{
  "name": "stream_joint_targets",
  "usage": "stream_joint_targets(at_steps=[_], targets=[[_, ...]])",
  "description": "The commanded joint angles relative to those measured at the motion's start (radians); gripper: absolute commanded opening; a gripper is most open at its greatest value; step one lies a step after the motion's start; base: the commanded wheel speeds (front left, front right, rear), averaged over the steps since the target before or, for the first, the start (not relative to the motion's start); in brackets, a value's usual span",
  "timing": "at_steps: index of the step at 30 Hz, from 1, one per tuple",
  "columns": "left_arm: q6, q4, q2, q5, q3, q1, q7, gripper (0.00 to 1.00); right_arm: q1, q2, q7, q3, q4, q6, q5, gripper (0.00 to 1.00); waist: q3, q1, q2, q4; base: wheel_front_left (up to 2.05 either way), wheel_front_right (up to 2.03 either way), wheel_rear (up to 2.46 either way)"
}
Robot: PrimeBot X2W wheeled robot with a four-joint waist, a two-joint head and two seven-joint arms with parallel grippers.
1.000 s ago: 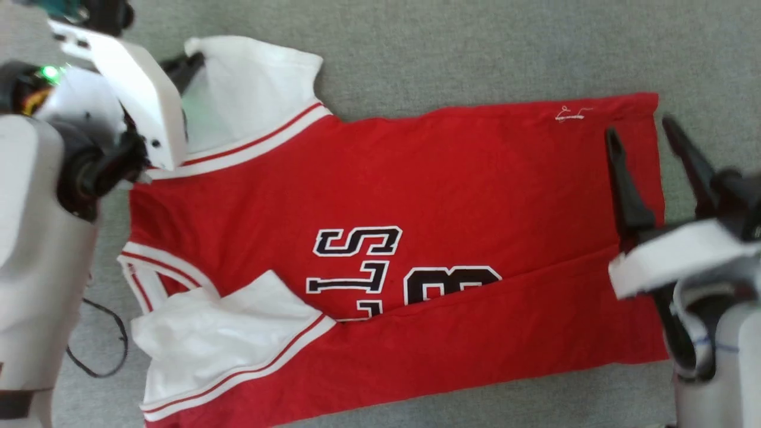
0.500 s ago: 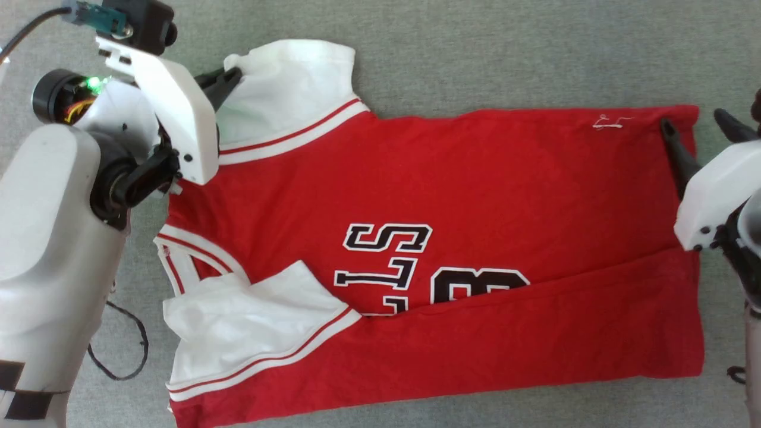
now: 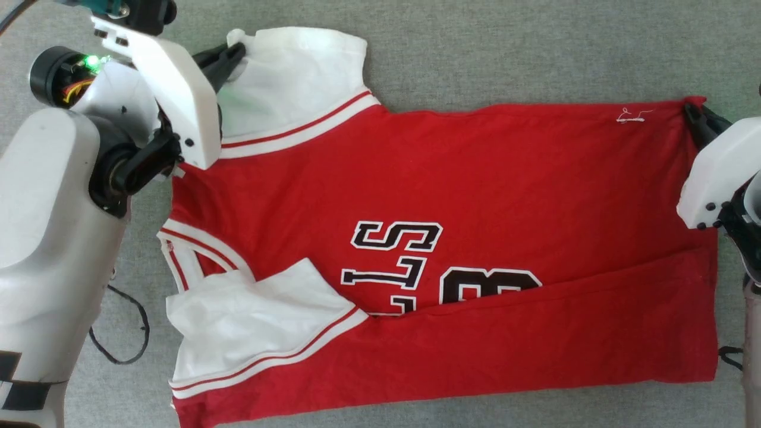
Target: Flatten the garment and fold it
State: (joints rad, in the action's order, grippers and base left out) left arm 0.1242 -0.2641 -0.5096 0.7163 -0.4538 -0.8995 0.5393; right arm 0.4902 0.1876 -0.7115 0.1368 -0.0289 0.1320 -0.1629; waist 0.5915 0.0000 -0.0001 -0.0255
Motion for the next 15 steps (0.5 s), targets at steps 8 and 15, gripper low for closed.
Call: stream_joint_targets(at_steps=[8,15], targets=[[0.006,0.005,-0.01,-0.021,0.032,-0.01,-0.211,0.0,0.019,0.012,0.103,-0.003,0.031,-0.001,0.008,0.0,-0.071,0.0,0.0001,0.0,0.0,0.0,0.0],[0.003,0.093,-0.051,-0.025,0.048,0.092,-0.364,0.0,-0.025,0.033,0.178,0.0,0.024,-0.001,-0.011,0.0,-0.168,0.0,0.0001,0.01,0.0,0.0,0.0]])
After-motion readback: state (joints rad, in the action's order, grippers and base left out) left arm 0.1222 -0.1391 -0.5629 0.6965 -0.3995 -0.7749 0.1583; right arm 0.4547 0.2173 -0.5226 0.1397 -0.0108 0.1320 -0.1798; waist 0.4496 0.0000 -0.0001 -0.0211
